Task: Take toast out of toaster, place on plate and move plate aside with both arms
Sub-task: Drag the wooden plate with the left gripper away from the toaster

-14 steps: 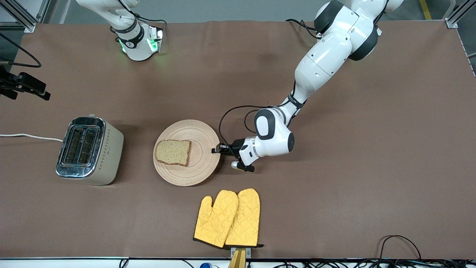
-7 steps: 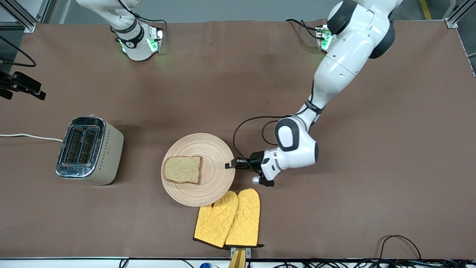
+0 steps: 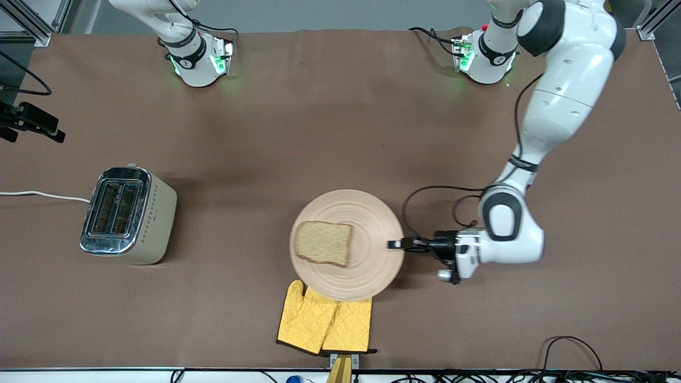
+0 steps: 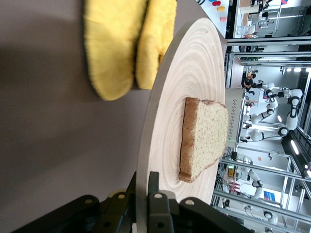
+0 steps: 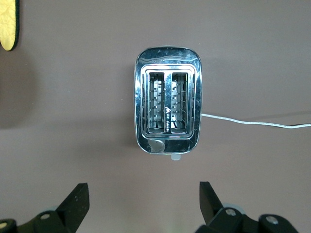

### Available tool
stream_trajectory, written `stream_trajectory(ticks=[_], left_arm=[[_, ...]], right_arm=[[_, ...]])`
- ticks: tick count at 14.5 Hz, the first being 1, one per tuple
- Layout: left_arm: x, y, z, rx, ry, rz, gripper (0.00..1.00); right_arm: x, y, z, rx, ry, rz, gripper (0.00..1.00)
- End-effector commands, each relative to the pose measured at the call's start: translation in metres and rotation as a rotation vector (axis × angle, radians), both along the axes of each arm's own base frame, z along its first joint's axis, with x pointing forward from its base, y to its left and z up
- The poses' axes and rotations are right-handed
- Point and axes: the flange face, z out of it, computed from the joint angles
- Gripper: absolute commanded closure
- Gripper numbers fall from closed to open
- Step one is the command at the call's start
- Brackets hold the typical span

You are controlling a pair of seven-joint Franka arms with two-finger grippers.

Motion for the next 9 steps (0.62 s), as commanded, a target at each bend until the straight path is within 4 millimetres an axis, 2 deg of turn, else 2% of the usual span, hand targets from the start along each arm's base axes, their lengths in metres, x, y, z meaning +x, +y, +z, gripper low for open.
stream_trajectory(ticks=[1, 3, 5, 7, 9], left_arm=[[-0.001, 0.063, 0.012, -0.012, 0.009, -0.031, 0.99], [0.001, 0.116, 0.009, 0.013, 0.012, -0.037, 0.99], [-0.003, 0.181, 0.005, 0.05, 0.03, -0.045, 0.99], [-0.014, 0.25, -0.003, 0.075, 0.011, -0.063, 0.99], [-0.026, 0.301, -0.014, 0.074, -0.038, -0.07, 0.99]], right_arm=[[-0.002, -0.003, 0.005, -0.015, -0.006, 0.006, 0.0], [-0.002, -0.003, 0.005, -0.015, -0.006, 0.006, 0.0], [-0.003, -0.002, 0.004, -0.013, -0.003, 0.008, 0.0], [-0.003, -0.001, 0.004, -0.013, -0.003, 0.009, 0.0], [-0.003, 0.0, 0.004, -0.013, -0.003, 0.009, 0.0]])
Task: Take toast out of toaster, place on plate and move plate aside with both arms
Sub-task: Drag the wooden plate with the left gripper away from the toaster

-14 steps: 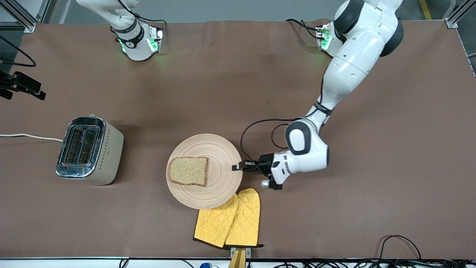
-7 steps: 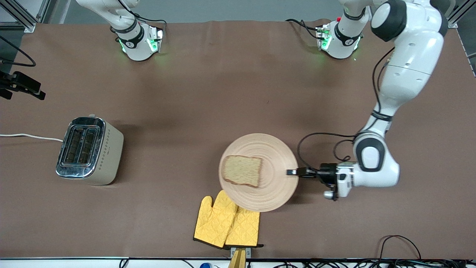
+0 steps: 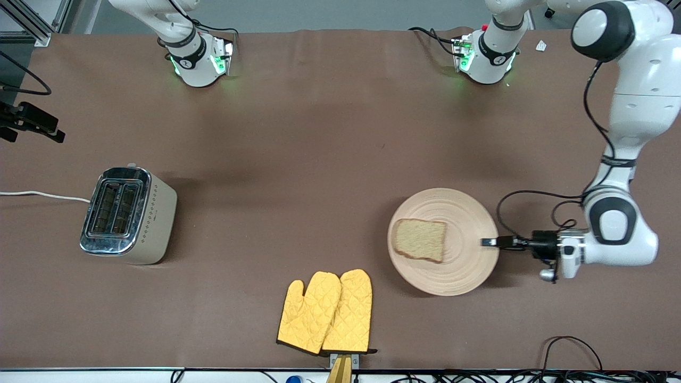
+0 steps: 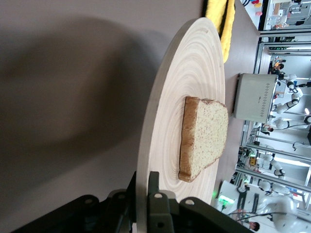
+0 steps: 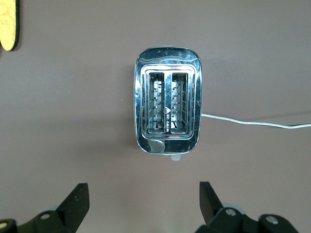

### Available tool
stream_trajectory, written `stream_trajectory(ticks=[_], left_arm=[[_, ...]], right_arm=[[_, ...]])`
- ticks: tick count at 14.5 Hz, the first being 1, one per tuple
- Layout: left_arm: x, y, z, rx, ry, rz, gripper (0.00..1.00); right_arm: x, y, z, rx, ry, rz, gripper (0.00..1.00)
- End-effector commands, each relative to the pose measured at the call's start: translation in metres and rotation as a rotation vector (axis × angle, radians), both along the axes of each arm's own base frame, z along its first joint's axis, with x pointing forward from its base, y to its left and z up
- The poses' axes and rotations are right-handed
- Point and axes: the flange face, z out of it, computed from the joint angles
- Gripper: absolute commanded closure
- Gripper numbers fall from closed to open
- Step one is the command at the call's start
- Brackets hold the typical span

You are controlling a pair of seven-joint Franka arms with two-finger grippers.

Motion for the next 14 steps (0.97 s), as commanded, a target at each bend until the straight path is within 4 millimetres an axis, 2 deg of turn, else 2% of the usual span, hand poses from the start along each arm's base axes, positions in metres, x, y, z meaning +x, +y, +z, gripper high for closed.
stream_trajectory(ticks=[1, 2, 5, 10, 11, 13, 14], left_arm=[[-0.02, 0.051, -0.002, -0.02, -0.058, -0.039, 0.99], [-0.026, 0.07, -0.006, -0.013, -0.076, -0.048, 0.99], [-0.047, 0.105, -0.032, -0.041, -0.082, -0.033, 0.99], [-0.059, 0.113, -0.059, -0.062, -0.045, -0.011, 0.99], [-0.058, 0.114, -0.057, -0.059, -0.045, -0.009, 0.9], [-0.057, 0.117, -0.052, -0.05, -0.045, -0.002, 0.0], [-0.056, 0.12, -0.049, -0.036, -0.047, -0.004, 0.0]], right_arm=[[-0.003, 0.0, 0.004, -0.013, -0.002, 0.009, 0.0], [-0.003, 0.001, 0.004, -0.013, -0.002, 0.01, 0.0], [-0.003, 0.0, 0.004, -0.013, -0.002, 0.009, 0.0], [-0.002, 0.0, 0.004, -0.015, -0.005, 0.012, 0.0], [-0.002, 0.001, 0.004, -0.013, -0.004, 0.013, 0.0], [-0.002, 0.0, 0.004, -0.013, -0.004, 0.01, 0.0], [-0.002, 0.0, 0.004, -0.013, -0.004, 0.01, 0.0]])
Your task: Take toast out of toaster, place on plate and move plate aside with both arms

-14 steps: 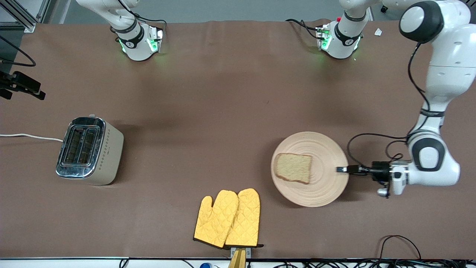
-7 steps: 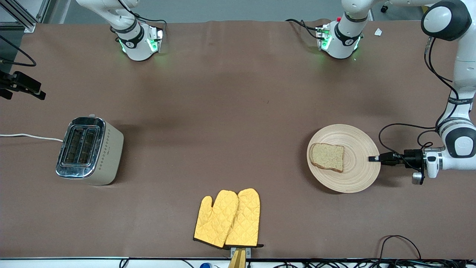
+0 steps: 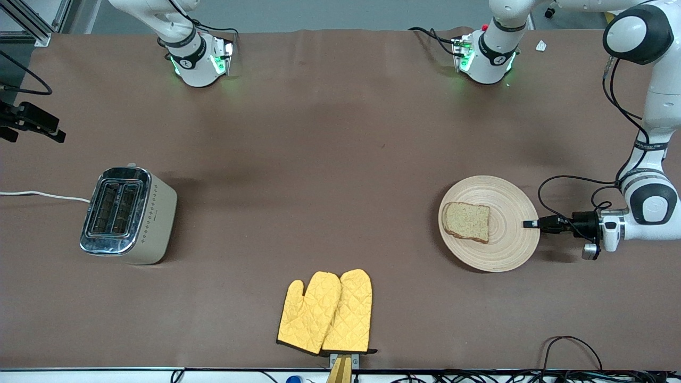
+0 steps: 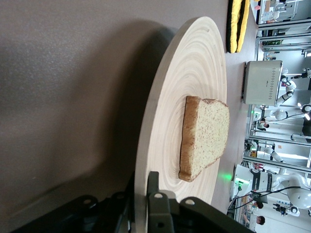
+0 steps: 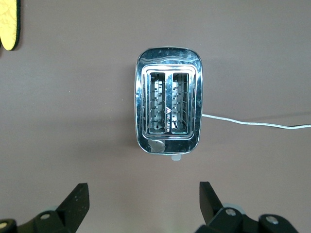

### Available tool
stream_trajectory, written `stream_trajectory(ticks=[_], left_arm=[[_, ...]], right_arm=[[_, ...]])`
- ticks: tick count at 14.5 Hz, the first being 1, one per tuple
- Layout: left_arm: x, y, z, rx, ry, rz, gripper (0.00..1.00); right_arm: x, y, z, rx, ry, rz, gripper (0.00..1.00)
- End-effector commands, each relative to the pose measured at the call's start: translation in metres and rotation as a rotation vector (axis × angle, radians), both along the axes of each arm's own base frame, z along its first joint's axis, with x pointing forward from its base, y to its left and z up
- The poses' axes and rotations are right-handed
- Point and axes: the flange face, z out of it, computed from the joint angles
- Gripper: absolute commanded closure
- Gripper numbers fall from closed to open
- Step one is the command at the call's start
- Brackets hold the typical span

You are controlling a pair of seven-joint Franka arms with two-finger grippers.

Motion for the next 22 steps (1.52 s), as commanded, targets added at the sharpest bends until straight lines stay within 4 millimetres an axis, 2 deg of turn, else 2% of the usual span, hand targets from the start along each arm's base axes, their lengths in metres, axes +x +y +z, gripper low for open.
stream_trajectory(ticks=[1, 2, 4, 6, 8, 10, 12, 14, 17, 19, 21, 22], left_arm=[[0.0, 0.009, 0.017, 0.038, -0.003, -0.029, 0.0], [0.002, 0.014, 0.028, 0.097, 0.011, -0.049, 0.0], [0.017, 0.03, 0.059, 0.2, -0.015, -0.07, 0.0], [0.021, 0.038, 0.101, 0.307, -0.028, -0.103, 0.0], [0.027, 0.039, 0.154, 0.446, -0.062, -0.144, 0.0], [0.037, 0.009, 0.217, 0.596, -0.098, -0.186, 0.0], [0.044, -0.031, 0.278, 0.733, -0.126, -0.193, 0.0], [0.044, -0.072, 0.323, 0.813, -0.158, -0.2, 0.0], [0.024, -0.144, 0.386, 0.908, -0.119, -0.196, 0.0], [0.005, -0.184, 0.421, 0.948, -0.102, -0.188, 0.0], [-0.011, -0.208, 0.455, 1.001, -0.144, -0.191, 0.0], [-0.02, -0.215, 0.472, 1.037, -0.159, -0.193, 0.0]], right_arm=[[-0.002, -0.001, 0.004, -0.013, -0.004, 0.008, 0.0], [-0.003, -0.002, 0.004, -0.013, -0.004, 0.007, 0.0], [-0.002, -0.002, 0.004, -0.013, -0.005, 0.008, 0.0], [-0.002, -0.002, 0.004, -0.013, -0.005, 0.008, 0.0], [-0.002, -0.002, 0.004, -0.013, -0.005, 0.005, 0.0], [-0.003, -0.003, 0.004, -0.013, -0.005, 0.005, 0.0], [-0.003, -0.003, 0.004, -0.013, -0.005, 0.007, 0.0], [-0.002, -0.002, 0.004, -0.013, -0.005, 0.007, 0.0], [-0.003, -0.002, 0.004, -0.013, -0.004, 0.007, 0.0], [-0.002, -0.002, 0.004, -0.013, -0.005, 0.008, 0.0], [-0.002, 0.003, 0.005, -0.013, -0.007, 0.008, 0.0], [-0.002, 0.003, 0.004, -0.013, -0.004, 0.008, 0.0]])
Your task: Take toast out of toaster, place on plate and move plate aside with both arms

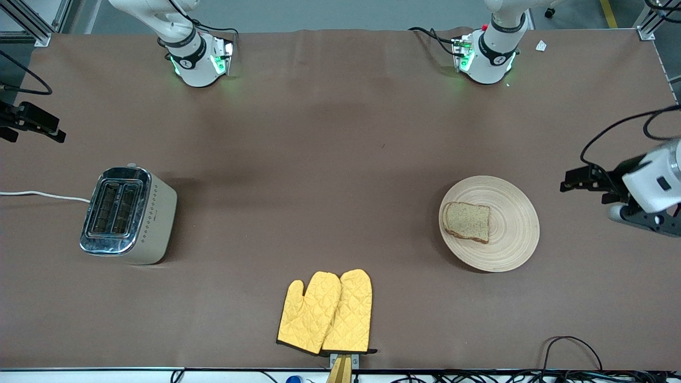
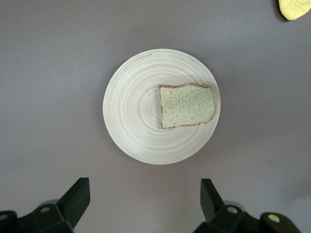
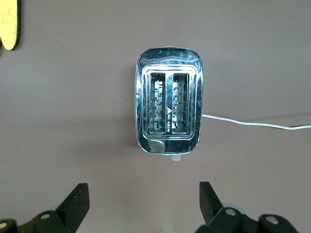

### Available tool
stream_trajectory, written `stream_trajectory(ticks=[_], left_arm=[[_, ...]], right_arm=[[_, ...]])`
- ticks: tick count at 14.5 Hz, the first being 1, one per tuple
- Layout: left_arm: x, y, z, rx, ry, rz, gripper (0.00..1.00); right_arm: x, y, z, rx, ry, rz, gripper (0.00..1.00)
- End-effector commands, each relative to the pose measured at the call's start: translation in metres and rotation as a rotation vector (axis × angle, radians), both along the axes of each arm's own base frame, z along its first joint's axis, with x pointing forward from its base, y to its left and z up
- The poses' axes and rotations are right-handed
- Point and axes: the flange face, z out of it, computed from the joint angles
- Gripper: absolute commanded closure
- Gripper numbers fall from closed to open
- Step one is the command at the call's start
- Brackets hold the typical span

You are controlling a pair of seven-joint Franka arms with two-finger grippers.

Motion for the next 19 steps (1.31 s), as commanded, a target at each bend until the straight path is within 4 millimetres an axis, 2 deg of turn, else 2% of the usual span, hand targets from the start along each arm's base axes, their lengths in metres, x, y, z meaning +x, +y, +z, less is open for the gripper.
stream_trajectory(ticks=[1, 3, 8, 10, 11, 14, 17, 19], left_arm=[[-0.031, -0.007, 0.037, 0.085, -0.019, 0.013, 0.0], [-0.044, -0.012, 0.049, 0.101, -0.027, 0.064, 0.0], [-0.039, -0.003, 0.056, 0.099, -0.063, 0.142, 0.0], [-0.048, -0.012, 0.074, 0.112, -0.118, 0.137, 0.0], [-0.056, -0.025, 0.075, 0.12, -0.117, 0.126, 0.0], [-0.072, -0.03, 0.077, 0.134, -0.118, 0.133, 0.0], [-0.078, -0.023, 0.081, 0.131, -0.121, 0.145, 0.0], [-0.074, -0.013, 0.081, 0.126, -0.138, 0.154, 0.0]], right_arm=[[-0.002, 0.0, 0.005, -0.013, -0.006, 0.005, 0.0], [-0.002, -0.003, 0.004, -0.013, -0.006, 0.003, 0.0], [-0.003, -0.005, 0.005, -0.013, -0.008, 0.001, 0.0], [-0.002, -0.004, 0.004, -0.013, -0.006, 0.003, 0.0], [-0.002, -0.003, 0.005, -0.013, -0.008, 0.005, 0.0], [-0.002, -0.002, 0.004, -0.013, -0.006, 0.005, 0.0], [-0.002, -0.002, 0.005, -0.013, -0.008, 0.005, 0.0], [-0.002, -0.001, 0.005, -0.013, -0.008, 0.006, 0.0]])
